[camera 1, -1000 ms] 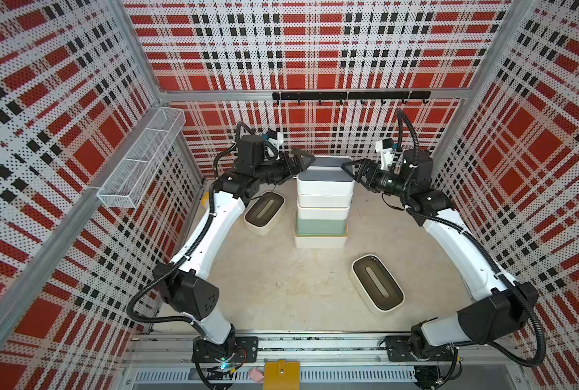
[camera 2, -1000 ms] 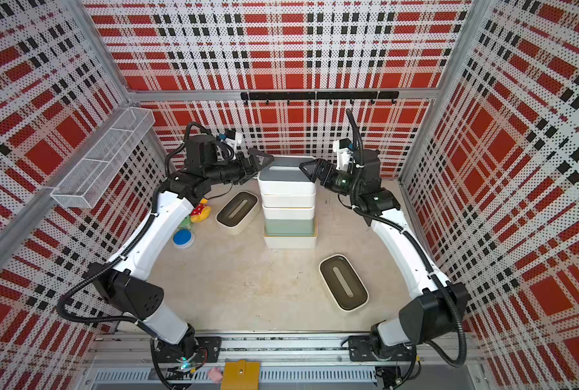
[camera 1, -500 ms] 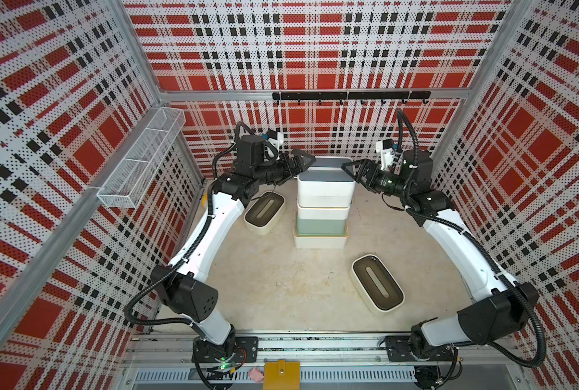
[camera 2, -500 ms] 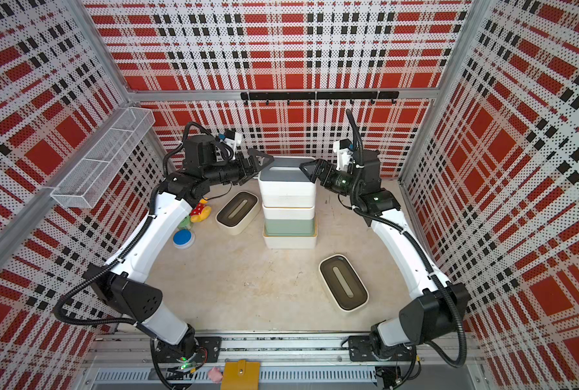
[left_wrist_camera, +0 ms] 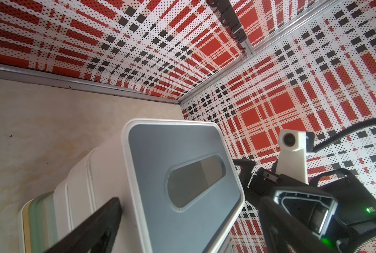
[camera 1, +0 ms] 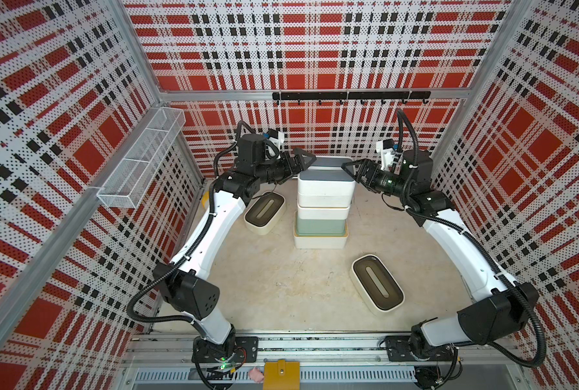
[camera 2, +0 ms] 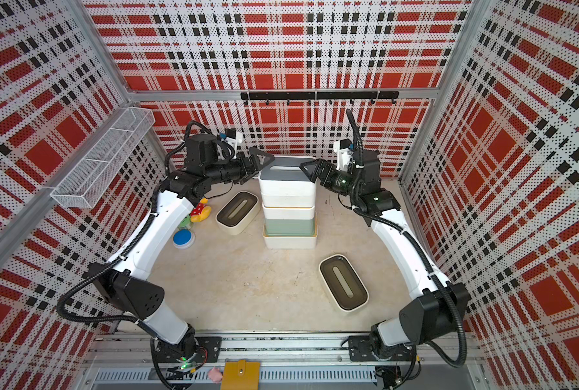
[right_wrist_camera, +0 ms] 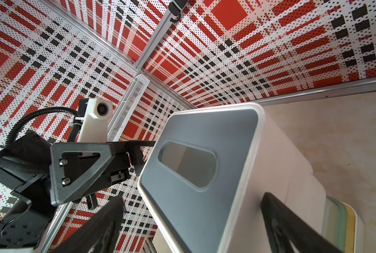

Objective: Stack the tissue boxes
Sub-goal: Adjust the tissue box on the tissue box.

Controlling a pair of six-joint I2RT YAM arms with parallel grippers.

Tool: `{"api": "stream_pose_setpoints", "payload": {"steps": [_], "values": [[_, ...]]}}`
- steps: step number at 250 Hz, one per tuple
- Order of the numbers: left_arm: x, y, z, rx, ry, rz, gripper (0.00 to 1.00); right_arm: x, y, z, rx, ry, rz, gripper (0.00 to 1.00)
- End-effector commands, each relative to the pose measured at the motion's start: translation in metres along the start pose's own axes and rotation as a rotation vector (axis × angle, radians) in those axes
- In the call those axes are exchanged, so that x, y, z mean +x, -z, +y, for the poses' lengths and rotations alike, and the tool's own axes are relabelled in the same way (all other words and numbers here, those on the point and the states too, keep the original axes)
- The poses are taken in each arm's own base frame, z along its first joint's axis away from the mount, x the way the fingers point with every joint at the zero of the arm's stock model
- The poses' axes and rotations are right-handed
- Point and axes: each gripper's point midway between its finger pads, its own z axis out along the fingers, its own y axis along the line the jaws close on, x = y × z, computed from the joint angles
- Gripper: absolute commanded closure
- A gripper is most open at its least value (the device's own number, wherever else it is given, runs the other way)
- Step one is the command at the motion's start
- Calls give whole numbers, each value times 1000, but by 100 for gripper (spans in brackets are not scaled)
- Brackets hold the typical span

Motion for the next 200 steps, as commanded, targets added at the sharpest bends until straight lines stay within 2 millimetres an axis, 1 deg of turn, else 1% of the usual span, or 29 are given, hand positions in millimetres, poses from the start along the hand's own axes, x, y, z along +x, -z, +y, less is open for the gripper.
{"api": "stream_pose_setpoints", "payload": {"steps": [1,45,56,67,69,72,89,105,123,144,154,171,188,200], "values": [[2,7,-17,65,1,14,0,-3,11,21,-20,63,-18,1],[-10,30,-13,59,4,-33,1,-16,20,17,-14,53,-44,0],[-12,36,-12,56,7,-46,0,-18,22,15,-18,44,-46,0],[-9,40,-13,57,7,-50,1,-21,25,13,-16,41,-51,0],[-14,44,-6,43,13,-65,1,-22,26,12,-15,41,-52,0],[-16,47,-2,36,16,-73,1,-22,27,11,-13,40,-53,0],[-14,57,8,20,34,-85,1,-27,35,4,4,36,-71,0],[-11,67,27,-4,66,-95,1,-28,42,-9,34,16,-81,0],[-3,78,53,-45,109,-102,0,-26,49,-30,75,-23,-83,0],[11,86,82,-97,153,-96,0,-16,52,-62,150,-75,-70,0],[19,85,96,-123,175,-80,1,-9,51,-75,179,-96,-58,3],[33,81,114,-162,197,-47,7,3,45,-92,207,-120,-29,11],[44,71,125,-194,206,-9,18,12,37,-107,221,-161,-3,29],[51,62,130,-213,203,25,23,17,31,-112,217,-171,16,38]]}}
